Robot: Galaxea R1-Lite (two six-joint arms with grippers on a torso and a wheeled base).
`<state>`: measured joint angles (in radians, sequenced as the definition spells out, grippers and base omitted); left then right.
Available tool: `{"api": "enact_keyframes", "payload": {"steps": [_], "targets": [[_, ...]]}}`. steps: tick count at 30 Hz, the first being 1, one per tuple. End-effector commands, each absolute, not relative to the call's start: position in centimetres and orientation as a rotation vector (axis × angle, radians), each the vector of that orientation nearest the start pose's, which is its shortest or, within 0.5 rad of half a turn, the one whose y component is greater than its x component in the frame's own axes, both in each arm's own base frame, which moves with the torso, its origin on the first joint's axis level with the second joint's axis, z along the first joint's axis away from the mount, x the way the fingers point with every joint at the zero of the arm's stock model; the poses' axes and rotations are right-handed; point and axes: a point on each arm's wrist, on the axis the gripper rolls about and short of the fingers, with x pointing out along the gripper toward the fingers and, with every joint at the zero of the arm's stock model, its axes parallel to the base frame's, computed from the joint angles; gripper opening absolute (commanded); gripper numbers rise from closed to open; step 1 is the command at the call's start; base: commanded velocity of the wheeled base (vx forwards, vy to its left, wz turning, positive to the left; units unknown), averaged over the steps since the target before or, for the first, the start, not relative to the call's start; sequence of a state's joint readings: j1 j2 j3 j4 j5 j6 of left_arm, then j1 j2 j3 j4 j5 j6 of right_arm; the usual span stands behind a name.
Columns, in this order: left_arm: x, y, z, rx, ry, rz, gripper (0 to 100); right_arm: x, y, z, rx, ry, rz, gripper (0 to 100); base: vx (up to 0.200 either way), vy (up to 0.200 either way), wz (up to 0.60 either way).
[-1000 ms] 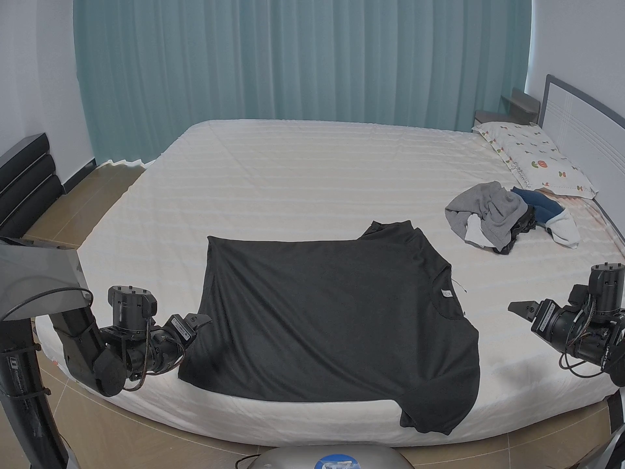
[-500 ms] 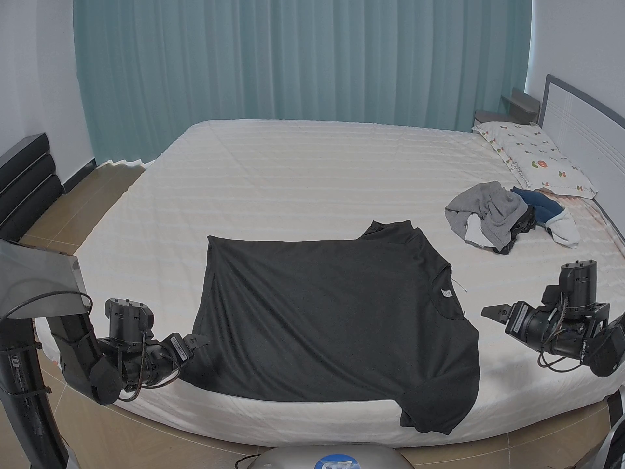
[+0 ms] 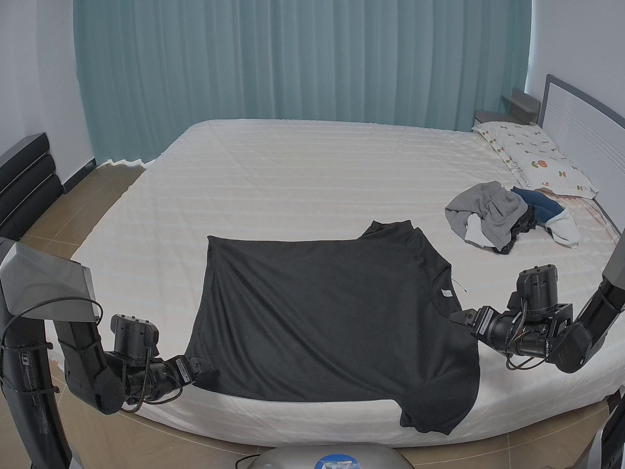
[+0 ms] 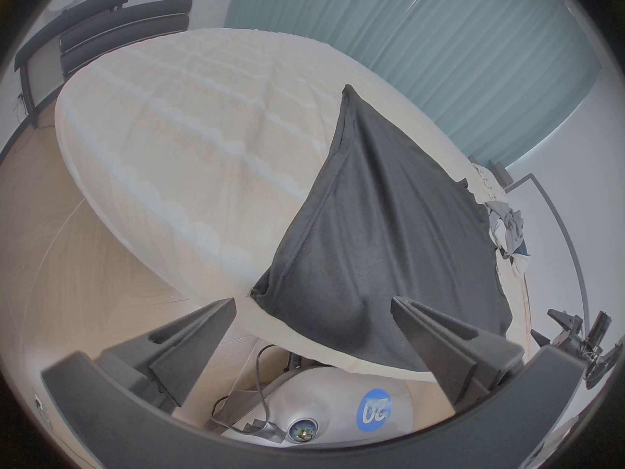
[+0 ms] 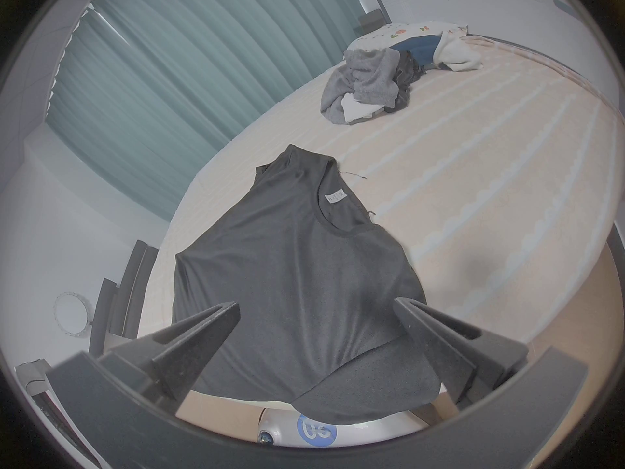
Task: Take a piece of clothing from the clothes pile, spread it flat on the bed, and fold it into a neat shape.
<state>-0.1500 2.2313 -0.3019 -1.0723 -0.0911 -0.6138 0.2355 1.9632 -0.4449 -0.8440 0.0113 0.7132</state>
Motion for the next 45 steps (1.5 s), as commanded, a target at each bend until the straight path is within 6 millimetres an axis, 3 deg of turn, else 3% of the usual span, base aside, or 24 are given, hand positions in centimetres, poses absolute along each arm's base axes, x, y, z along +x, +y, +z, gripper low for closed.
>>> {"api": "enact_keyframes", "payload": {"steps": [1,6,7,18,26,36,45], "targets": [[25.8,-4.2,-3.6,-0.542,0.914,0.049,100,27.4,6.6,3.1,0.600,0.758,-0.024,100,0.000,0.000,0.00],[26.3,-4.4,-3.8,-0.538,0.896,0.046,100,27.4,6.6,3.1,0.600,0.756,-0.024,100,0.000,0.000,0.00],[26.3,-4.4,-3.9,-0.537,0.897,0.048,0,27.4,6.6,3.1,0.601,0.758,-0.025,100,0.000,0.000,0.00],[25.7,-3.9,-4.0,-0.488,0.899,0.112,0,27.3,6.5,3.1,0.601,0.760,-0.029,100,0.000,0.000,0.00],[24.2,-3.3,-4.3,-0.387,0.949,0.107,0,26.8,6.3,2.6,0.590,0.785,-0.043,100,0.000,0.000,0.00],[23.1,-2.6,-4.6,-0.286,0.975,0.153,0,26.6,6.1,1.1,0.568,0.842,-0.066,100,0.000,0.000,0.00],[23.5,-2.7,-4.5,-0.311,0.957,0.141,0,27.7,5.4,-0.8,0.561,0.873,-0.105,100,0.000,0.000,0.00]]}}
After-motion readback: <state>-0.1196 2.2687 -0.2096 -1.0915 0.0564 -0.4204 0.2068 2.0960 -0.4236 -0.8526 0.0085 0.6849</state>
